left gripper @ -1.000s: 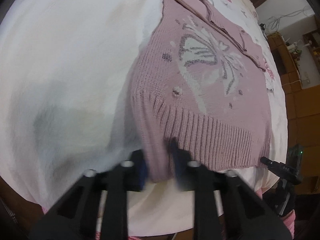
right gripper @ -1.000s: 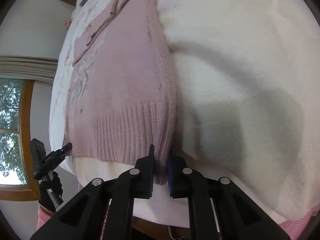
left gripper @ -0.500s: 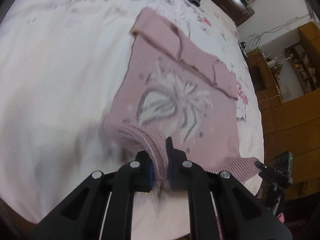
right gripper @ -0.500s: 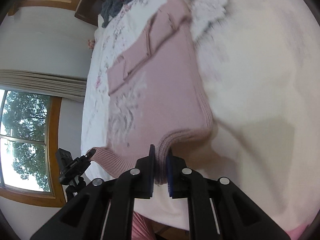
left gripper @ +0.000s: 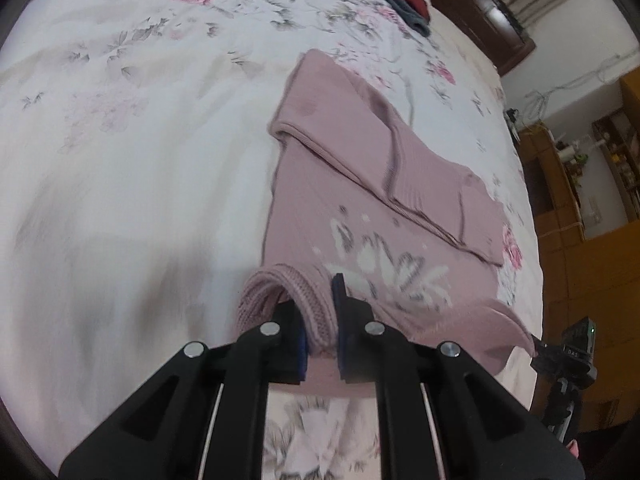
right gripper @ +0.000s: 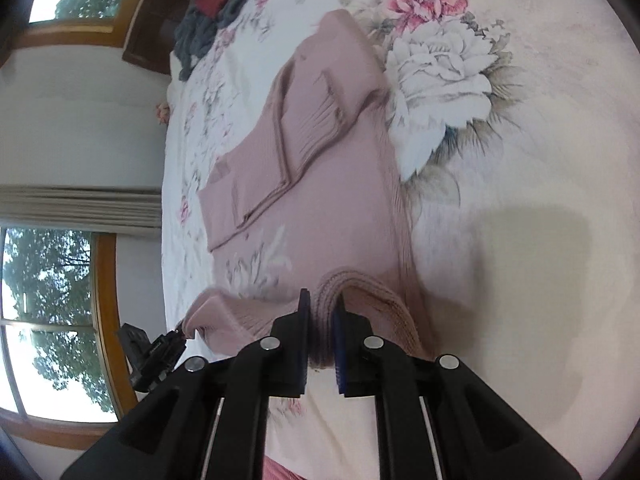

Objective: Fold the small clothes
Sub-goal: 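Lift the hem with both tools, fold it toward the collar, release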

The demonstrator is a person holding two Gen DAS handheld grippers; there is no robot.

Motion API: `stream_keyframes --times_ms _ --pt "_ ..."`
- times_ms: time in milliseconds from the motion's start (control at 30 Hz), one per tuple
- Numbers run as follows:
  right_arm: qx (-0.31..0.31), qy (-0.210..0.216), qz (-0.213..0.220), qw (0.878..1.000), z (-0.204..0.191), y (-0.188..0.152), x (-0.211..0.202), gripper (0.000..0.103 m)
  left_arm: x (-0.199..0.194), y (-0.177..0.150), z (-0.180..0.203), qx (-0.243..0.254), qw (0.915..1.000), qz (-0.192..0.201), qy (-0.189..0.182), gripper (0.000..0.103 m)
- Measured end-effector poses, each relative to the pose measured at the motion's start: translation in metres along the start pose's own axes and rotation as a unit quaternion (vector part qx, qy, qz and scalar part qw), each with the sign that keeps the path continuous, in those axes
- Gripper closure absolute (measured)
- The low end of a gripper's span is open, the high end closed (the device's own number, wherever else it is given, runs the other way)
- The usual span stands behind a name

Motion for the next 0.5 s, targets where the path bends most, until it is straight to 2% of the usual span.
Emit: stream_keyframes --times_ms 300,400,500 --pt "0.019 -0.024 -0.023 0.999 0.020 0.032 0.041 0.093 0.043 0.015 -0.018 -0.025 0.9992 -0.026 0.016 0.091" --pt "0.015 -0.029 -0.032 0.999 0.025 0.036 0.046 0.091 0.048 0.017 -0.024 -0.045 0.9983 -0.036 0.001 0.090" --pt "0.016 -0.026 -0.037 0.999 0.026 0.038 0.047 0.089 0.045 0.017 -0.030 -0.075 0.9959 -0.040 -0.030 0.089"
Point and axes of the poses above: each gripper's, at about its wrist camera, not at the fingertips, and x roughly the way its jaws point, z to its right, y to its top, the point moved 8 cm from there along x, roughly the way its jaws point, and after that the axes turned 3 degrees about z, right-handed, at the moved point
